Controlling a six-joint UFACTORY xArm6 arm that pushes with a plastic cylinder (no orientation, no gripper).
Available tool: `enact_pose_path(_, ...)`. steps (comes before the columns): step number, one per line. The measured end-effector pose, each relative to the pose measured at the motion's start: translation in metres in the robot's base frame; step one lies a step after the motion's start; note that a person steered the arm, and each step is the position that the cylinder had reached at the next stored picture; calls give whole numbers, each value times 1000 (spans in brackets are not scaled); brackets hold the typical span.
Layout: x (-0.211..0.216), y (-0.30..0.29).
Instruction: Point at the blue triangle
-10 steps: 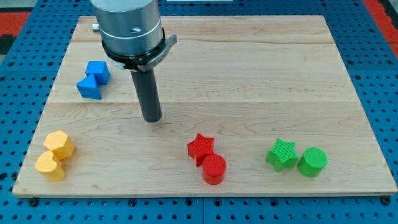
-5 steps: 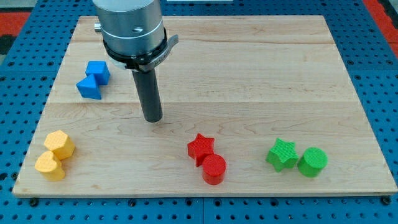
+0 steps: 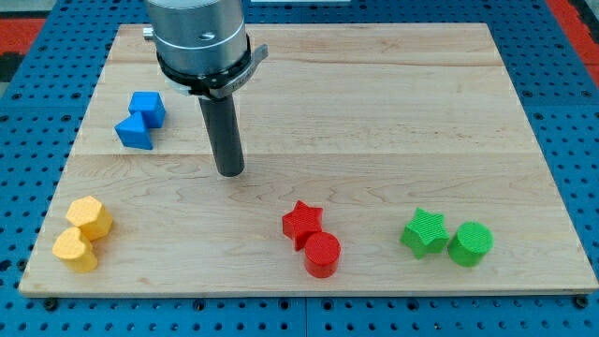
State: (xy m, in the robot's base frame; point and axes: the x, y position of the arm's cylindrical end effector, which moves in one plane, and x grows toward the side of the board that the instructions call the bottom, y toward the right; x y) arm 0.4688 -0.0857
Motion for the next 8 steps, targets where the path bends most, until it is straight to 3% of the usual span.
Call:
enact_pose_path(3, 0, -6)
enact_pose_path(4, 8, -38)
enact_pose_path(8, 9, -68)
